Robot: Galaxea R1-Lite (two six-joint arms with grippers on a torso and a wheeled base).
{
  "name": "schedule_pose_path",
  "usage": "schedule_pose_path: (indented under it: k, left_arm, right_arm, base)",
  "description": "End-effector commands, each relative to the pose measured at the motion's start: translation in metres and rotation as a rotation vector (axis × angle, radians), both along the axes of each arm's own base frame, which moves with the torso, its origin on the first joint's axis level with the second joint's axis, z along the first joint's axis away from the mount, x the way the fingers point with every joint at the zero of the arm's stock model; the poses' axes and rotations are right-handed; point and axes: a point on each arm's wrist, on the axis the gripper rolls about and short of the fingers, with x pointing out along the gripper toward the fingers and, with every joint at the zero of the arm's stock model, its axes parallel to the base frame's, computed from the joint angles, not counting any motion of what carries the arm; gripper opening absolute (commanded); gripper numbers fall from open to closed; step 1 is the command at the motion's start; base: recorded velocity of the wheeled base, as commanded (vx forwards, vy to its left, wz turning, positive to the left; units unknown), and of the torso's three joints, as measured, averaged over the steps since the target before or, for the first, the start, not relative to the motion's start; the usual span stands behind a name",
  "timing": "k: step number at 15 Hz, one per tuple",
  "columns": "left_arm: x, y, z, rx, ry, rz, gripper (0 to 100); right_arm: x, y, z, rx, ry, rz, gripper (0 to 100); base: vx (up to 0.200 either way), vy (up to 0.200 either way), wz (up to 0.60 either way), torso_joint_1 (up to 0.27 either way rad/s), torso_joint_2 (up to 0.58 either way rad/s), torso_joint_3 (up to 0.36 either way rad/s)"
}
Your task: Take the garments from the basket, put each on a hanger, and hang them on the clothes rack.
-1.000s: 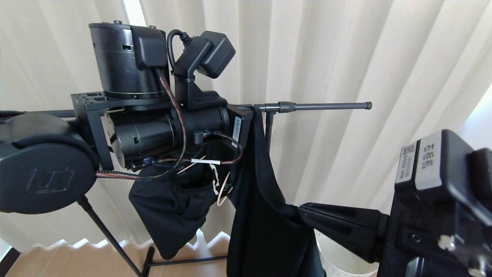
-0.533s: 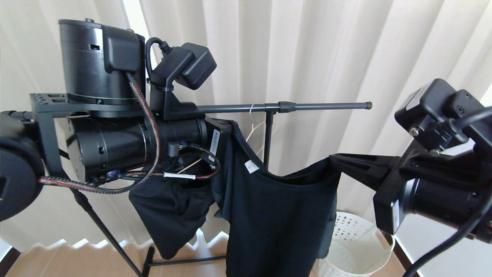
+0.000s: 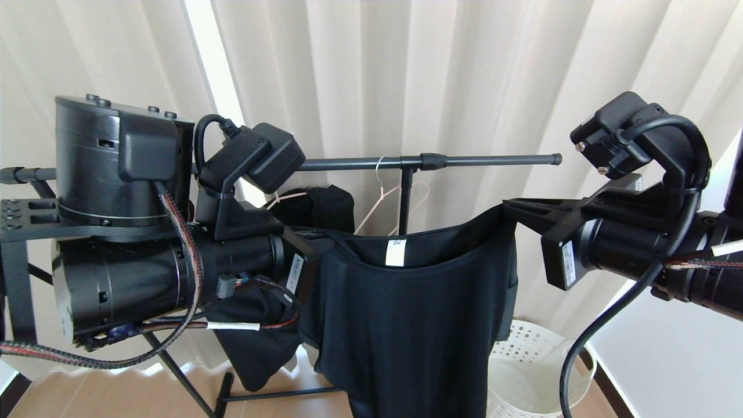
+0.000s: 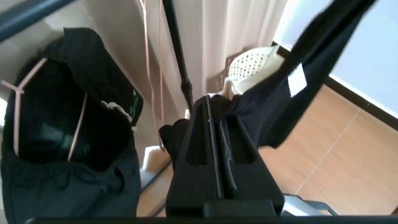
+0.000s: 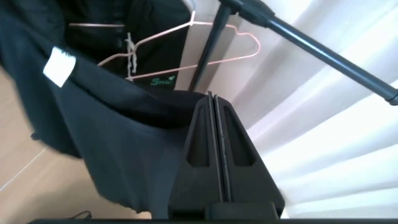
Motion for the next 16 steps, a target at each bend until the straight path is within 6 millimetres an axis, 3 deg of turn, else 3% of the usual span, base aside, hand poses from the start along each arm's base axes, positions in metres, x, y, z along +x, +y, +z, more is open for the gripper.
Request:
schedule_pose_path:
  k: [1, 9, 12, 16]
  left_arm:
    - [-0.005, 0.001, -0.003, 0.002, 0.008, -0.009, 0]
    - [-0.016, -0.01, -0.009, -0.025, 0.093, -0.037, 0]
    - [-0.027, -0.035, -0.025, -0.071, 0.237, -0.062, 0]
    - [-0.032, -0.066, -0.035, -0.132, 0.361, -0.072, 0]
  right_arm:
    - [0.015, 0.005, -0.01, -0.015, 0.014, -0.027, 0]
    - [0.042, 0.023, -0.019, 0.043, -0.048, -0.046, 0]
    - [0.058, 0.039, -0.03, 0.112, -0.111, -0.04, 0]
    - [0.059, 0.056, -0.033, 0.198, -0.094, -0.017, 0]
  base:
    - [0.0, 0.0, 0.0, 0.0, 0.0, 0.0]
    - [0.0, 0.0, 0.0, 0.0, 0.0, 0.0]
    - [0.0, 0.0, 0.0, 0.0, 0.0, 0.0]
    - [0.0, 0.0, 0.0, 0.0, 0.0, 0.0]
